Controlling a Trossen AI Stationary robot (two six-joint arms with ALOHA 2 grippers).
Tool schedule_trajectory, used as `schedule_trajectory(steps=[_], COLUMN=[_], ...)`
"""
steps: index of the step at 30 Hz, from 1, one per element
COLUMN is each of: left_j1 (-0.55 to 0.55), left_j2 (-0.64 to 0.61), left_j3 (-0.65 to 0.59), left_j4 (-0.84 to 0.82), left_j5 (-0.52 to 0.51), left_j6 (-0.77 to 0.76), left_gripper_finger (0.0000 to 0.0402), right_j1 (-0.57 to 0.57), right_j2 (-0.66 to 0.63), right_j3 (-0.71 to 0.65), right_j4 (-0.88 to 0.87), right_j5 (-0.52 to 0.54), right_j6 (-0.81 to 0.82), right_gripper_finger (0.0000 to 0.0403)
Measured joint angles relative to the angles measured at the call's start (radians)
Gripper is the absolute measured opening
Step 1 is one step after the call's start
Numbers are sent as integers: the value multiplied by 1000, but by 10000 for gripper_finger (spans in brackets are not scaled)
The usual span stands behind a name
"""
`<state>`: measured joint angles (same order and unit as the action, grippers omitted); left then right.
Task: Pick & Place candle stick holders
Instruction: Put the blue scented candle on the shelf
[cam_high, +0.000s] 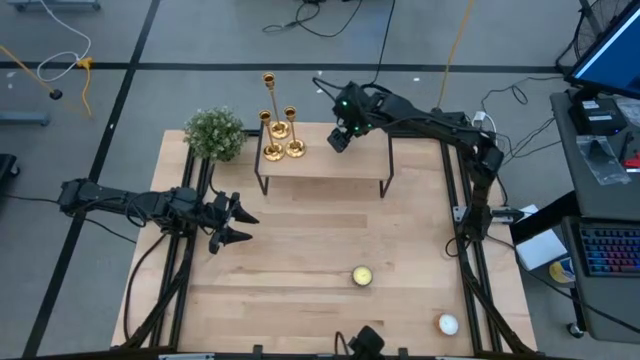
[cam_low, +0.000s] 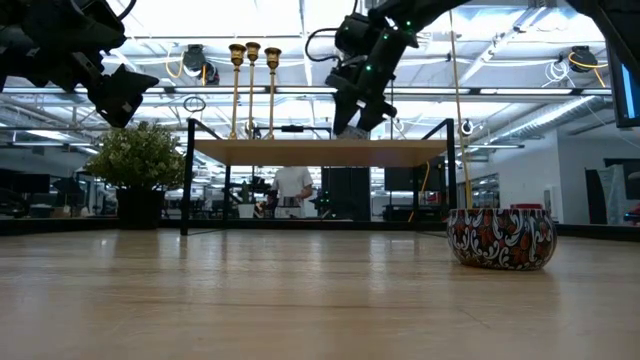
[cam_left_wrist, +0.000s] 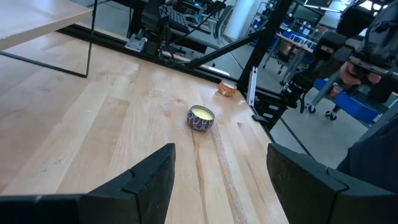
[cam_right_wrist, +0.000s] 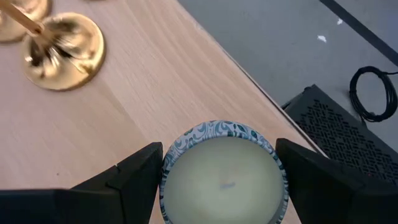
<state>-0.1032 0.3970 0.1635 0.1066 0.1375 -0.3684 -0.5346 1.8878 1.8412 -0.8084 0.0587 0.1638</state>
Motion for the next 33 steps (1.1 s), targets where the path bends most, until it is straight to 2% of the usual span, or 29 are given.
schedule_trajectory(steps=[33], left_j1=[0], left_j2=[0], left_j3=[0], left_j4=[0], left_j5=[1], left_j6=[5], left_gripper_finger=[253], right_j1=[26], right_j2=[21], right_j3=[0], right_j4=[-7], right_j5=[19], right_j6=[-53], right_gripper_finger=[284])
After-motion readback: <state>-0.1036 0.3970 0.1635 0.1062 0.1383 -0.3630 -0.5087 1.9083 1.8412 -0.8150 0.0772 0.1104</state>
